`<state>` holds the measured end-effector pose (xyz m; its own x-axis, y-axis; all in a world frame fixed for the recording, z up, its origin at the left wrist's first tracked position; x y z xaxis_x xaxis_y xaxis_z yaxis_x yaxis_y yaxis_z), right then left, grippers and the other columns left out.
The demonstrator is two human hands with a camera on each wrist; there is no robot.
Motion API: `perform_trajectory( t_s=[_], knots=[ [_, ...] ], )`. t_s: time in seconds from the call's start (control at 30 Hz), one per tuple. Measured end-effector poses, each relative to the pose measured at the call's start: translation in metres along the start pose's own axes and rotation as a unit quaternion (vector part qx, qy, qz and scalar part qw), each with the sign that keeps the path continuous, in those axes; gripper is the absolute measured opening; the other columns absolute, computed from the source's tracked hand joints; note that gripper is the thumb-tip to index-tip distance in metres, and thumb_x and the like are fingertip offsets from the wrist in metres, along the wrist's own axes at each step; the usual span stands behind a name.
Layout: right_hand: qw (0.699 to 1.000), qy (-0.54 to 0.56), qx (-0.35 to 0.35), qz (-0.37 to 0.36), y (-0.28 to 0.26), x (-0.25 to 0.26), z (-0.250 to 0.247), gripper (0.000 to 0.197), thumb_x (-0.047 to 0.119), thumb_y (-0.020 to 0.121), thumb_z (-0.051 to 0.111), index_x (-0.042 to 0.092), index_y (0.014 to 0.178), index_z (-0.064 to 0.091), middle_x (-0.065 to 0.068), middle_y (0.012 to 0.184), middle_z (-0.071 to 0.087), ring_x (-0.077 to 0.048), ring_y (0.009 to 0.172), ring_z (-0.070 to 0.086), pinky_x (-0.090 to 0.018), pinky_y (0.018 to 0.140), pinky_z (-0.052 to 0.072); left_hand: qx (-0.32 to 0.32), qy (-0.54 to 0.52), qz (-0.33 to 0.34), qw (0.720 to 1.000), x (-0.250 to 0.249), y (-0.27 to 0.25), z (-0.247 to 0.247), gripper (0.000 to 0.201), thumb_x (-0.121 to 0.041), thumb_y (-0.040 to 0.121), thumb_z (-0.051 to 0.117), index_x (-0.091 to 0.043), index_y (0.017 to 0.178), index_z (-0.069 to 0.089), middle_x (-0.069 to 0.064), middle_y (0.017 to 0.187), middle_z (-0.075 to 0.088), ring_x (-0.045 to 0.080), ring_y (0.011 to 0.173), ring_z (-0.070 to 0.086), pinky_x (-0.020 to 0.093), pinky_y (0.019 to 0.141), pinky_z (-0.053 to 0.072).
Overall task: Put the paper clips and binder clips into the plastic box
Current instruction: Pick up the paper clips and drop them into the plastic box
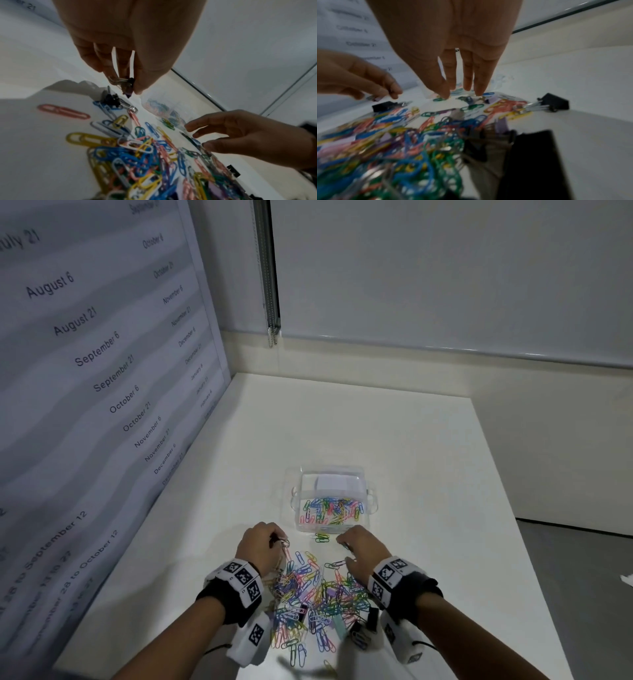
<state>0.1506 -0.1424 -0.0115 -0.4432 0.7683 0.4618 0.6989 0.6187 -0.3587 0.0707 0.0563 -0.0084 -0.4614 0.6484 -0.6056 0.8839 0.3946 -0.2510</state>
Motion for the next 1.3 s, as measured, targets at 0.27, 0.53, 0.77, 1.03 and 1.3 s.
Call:
perform_trajectory(
  t_s=[0.27,0.53,0.77,1.03,1.3],
  knots=[
    [0.99,-0.115,0.048,-0.068,-0.007,0.021,0.029,0.051,0.0,0.085,0.047,0.009,0.135,0.04,-0.011,0.14,0.034,-0.029,0.127,0.033,-0.037,0.103,0.035,0.081,0.092,0.071,0.99,-0.015,-0.013,0.025,0.035,-0.012,0.085,0.058,-0.023,0.118,0.057,0.002,0.121,0.044,0.021,0.116,0.044,0.03,0.098,0.043],
    [0.998,-0.031,0.038,-0.035,0.007,0.019,0.022,0.079,0.035,0.075,0.07,0.02,0.14,0.028,-0.007,0.141,0.028,-0.026,0.129,0.032,-0.039,0.106,0.037,0.143,0.128,0.043,0.98,-0.013,-0.03,0.044,0.064,-0.039,0.074,0.073,-0.022,0.127,0.043,0.009,0.15,0.021,0.024,0.143,0.021,0.033,0.11,0.033],
    [0.998,0.014,0.056,-0.035,0.01,0.028,0.03,0.077,0.032,0.07,0.076,0.017,0.134,0.036,-0.006,0.126,0.036,-0.024,0.111,0.048,-0.03,0.095,0.042,0.152,0.088,0.03,0.984,-0.011,-0.028,0.042,0.021,-0.015,0.08,0.067,-0.027,0.09,0.053,-0.006,0.087,0.047,0.017,0.085,0.051,0.025,0.075,0.041],
    [0.998,0.064,0.017,-0.016,0.002,0.018,0.023,0.022,0.007,0.08,0.051,0.011,0.093,0.068,-0.007,0.1,0.065,-0.022,0.093,0.06,-0.022,0.079,0.042,0.136,-0.067,-0.032,0.988,-0.007,-0.02,0.026,0.03,0.002,0.088,0.047,-0.023,0.078,0.059,-0.003,0.072,0.065,0.013,0.065,0.061,0.025,0.063,0.053],
    [0.999,-0.002,0.05,0.007,-0.005,0.025,0.025,0.074,0.038,0.07,0.074,0.019,0.132,0.038,-0.005,0.126,0.038,-0.024,0.116,0.046,-0.033,0.097,0.042,0.129,-0.427,-0.132,0.885,-0.034,-0.003,0.015,0.022,0.008,0.094,0.039,0.001,0.094,0.059,0.013,0.085,0.065,0.009,0.056,0.066,0.015,0.053,0.055]
  ],
)
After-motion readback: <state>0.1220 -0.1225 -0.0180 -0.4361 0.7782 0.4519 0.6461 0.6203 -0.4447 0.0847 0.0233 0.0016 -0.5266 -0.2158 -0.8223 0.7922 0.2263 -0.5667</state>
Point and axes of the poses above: each hand's wrist, its own y-axis towards the middle knuckle, its own z-axis out of the palm, x = y × z, the point moved 4 cm from there along y, towards the middle knuckle
